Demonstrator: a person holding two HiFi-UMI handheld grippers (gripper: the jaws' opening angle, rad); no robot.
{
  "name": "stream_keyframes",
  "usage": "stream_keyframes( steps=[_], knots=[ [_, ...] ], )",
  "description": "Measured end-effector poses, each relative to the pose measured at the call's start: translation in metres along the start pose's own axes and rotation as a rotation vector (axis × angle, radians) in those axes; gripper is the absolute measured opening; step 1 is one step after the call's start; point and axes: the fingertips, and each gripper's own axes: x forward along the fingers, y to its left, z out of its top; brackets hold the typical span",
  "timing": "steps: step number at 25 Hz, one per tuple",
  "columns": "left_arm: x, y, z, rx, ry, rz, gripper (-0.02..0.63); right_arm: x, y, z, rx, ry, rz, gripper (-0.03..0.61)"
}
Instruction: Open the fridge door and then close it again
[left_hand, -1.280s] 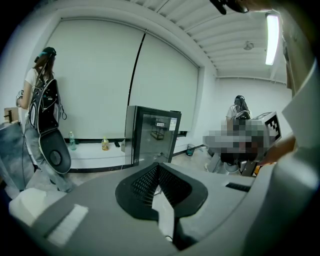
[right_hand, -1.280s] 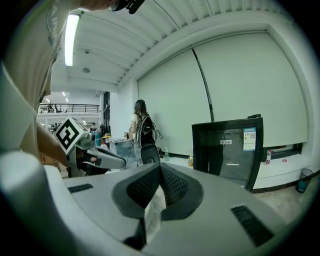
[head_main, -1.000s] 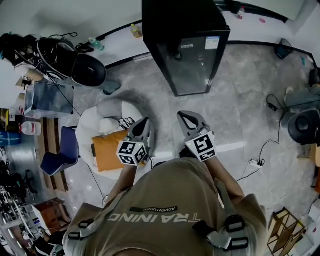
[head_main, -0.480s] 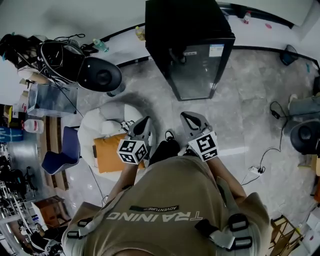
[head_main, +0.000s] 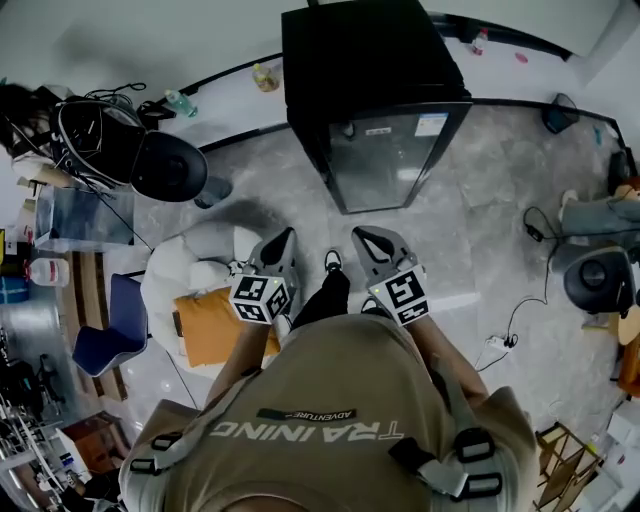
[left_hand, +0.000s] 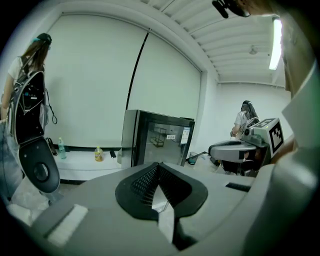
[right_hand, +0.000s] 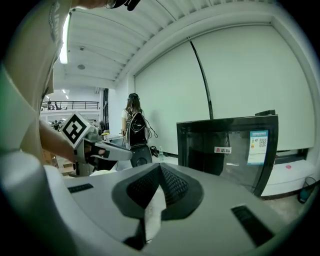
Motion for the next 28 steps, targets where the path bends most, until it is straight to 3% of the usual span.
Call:
stream_keyframes(
  steps=[7, 14, 21, 28],
  knots=[
    [0.037, 0.036, 0.020, 0.019, -0.005, -0.065, 0.002, 0.046, -0.020, 0.025, -0.029, 0.008, -0.053, -0.005],
    [0.078, 0.069, 0.036, 0.104, -0.002, -0.161, 0.002, 0.082, -0.031, 0.047, -0.040, -0.002, -0.136, -0.005],
    [0.118, 0.080, 0.027, 0.163, 0.044, -0.272, 0.002, 0.104, -0.045, 0.056, -0.032, -0.002, -0.230, -0.005],
    [0.147, 0.089, 0.015, 0.189, 0.094, -0.334, 0.002, 0.121, -0.050, 0.057, -0.037, 0.033, -0.234, -0.005]
  ],
)
